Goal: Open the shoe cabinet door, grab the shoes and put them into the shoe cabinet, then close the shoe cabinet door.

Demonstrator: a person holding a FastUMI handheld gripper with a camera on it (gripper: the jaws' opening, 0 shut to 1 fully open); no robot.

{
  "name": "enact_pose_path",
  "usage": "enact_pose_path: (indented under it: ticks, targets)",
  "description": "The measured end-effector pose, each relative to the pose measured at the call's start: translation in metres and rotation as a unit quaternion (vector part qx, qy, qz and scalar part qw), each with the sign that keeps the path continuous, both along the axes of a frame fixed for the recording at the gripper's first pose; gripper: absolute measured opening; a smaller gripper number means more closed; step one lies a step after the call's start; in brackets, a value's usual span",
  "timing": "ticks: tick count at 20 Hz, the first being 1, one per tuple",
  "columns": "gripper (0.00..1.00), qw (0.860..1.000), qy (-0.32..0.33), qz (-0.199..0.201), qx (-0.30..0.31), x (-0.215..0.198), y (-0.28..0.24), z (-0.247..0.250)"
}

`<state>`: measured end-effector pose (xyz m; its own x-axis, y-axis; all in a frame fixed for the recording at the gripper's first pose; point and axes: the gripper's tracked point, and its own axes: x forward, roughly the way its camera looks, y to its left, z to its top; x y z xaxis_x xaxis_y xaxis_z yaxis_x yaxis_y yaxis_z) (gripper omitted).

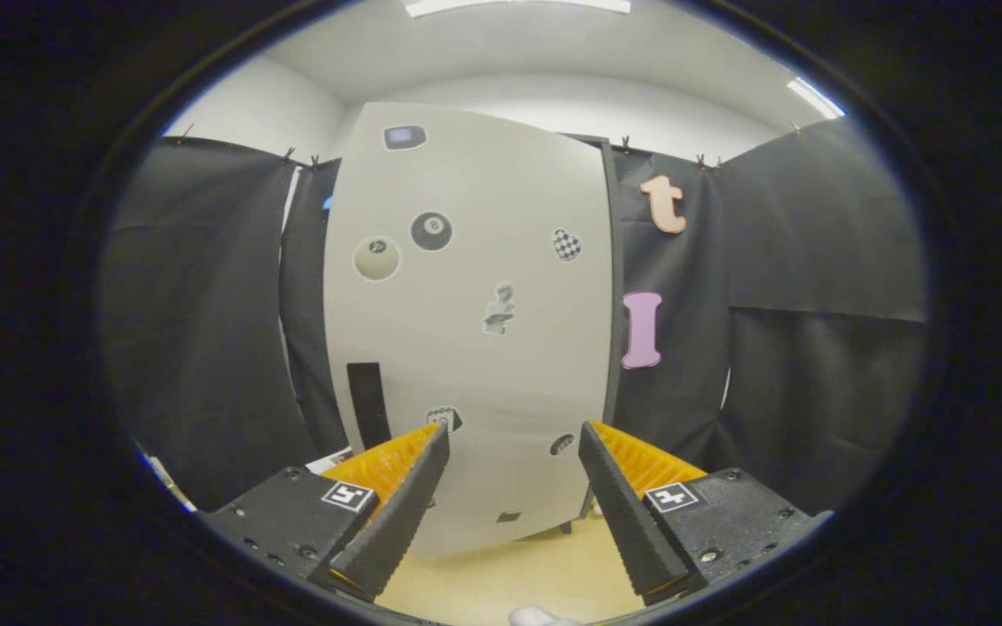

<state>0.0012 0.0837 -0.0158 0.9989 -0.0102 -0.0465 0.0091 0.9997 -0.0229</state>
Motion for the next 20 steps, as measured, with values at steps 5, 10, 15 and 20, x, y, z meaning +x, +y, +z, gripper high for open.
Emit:
enact_pose_path:
  ticks: [5,10,15,20]
  targets:
    - [0.99,1.0,-0.007,-0.01,-0.002,-0.013,-0.025,0.009]
    - [0.99,1.0,-0.007,-0.01,-0.009,-0.02,-0.031,0.01]
    - [0.99,1.0,-0.015,-0.007,-0.011,-0.024,-0.03,0.013]
    - [0.98,1.0,-0.016,-0.007,-0.006,-0.026,-0.03,0.014]
